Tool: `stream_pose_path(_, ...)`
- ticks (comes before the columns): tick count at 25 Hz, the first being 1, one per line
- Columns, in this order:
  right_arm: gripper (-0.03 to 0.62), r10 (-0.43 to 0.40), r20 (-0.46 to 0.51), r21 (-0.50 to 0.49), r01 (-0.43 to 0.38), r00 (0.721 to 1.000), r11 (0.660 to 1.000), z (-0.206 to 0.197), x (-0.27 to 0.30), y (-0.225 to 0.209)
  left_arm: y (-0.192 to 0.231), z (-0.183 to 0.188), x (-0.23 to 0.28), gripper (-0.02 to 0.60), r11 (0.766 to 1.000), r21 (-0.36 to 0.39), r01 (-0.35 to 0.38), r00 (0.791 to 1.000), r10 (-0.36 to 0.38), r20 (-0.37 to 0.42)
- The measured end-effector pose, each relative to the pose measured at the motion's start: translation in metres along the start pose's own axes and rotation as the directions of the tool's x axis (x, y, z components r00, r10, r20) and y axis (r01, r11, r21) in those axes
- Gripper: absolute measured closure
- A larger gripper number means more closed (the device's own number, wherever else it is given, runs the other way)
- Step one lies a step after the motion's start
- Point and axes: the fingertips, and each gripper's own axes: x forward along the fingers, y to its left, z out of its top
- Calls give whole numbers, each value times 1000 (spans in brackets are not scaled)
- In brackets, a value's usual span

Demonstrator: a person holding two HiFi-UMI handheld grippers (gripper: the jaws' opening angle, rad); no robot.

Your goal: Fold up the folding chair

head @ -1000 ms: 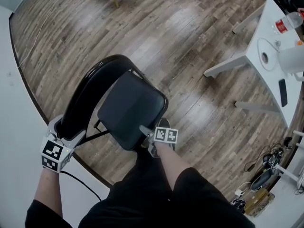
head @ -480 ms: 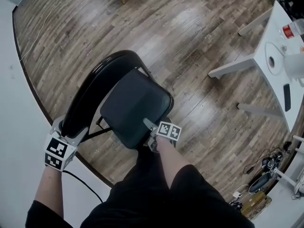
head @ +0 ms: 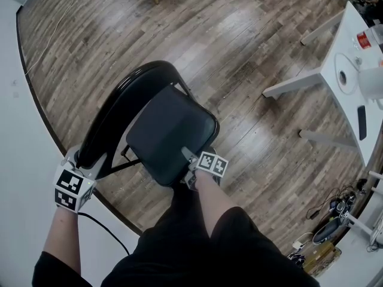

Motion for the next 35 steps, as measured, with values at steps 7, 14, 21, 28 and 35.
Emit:
stream_pose_path(7,322,-5,-13,3,5,1000,1000,0,-4,0,-11,9,-3,465,1000,-1,26,1000,-26,3)
stream_pose_path(14,326,-23,-22,-5,23,999,1000,2,-8,0,-25,4,-4,485,999,0,34,999,-34,0)
stream_pose_path(21,330,-37,-31,-17,36,999,999,6,-12,5,-41,6,-5,497,1000,-9,26,1000,-26,-1)
stream_pose_path(28,336,-49,-35,-17,48,998,999,6,-16,10,-61,10,-8,508,1000,-1,27,1000,-27,4)
stream_pose_path(35,343,-52,-40,-19,52,998,998,6,-18,17,-71,12,-10,511,1000,-9,14,1000,-14,-3)
